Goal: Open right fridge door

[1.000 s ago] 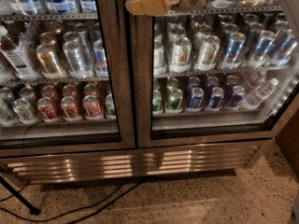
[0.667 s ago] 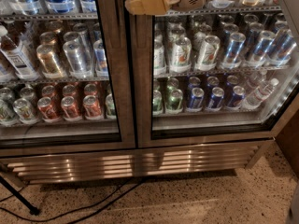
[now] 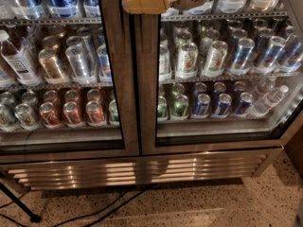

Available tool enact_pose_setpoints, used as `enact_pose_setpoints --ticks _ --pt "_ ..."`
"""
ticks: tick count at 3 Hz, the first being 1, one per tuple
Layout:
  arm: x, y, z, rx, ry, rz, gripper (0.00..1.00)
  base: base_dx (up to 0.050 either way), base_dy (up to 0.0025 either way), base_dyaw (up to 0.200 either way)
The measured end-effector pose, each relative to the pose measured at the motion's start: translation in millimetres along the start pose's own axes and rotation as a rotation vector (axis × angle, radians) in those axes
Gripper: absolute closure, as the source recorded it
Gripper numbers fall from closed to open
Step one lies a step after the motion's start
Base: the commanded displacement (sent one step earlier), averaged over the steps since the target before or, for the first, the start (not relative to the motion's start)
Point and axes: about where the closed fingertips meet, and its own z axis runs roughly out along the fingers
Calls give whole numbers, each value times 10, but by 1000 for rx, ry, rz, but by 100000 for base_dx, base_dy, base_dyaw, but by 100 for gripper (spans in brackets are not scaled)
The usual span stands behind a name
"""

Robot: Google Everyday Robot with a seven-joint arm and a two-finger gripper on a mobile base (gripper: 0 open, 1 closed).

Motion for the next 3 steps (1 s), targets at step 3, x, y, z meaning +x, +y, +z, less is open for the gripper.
enact_pose_setpoints --ticks 3 --pt "10 24 -10 16 2 5 100 -1666 -1 6"
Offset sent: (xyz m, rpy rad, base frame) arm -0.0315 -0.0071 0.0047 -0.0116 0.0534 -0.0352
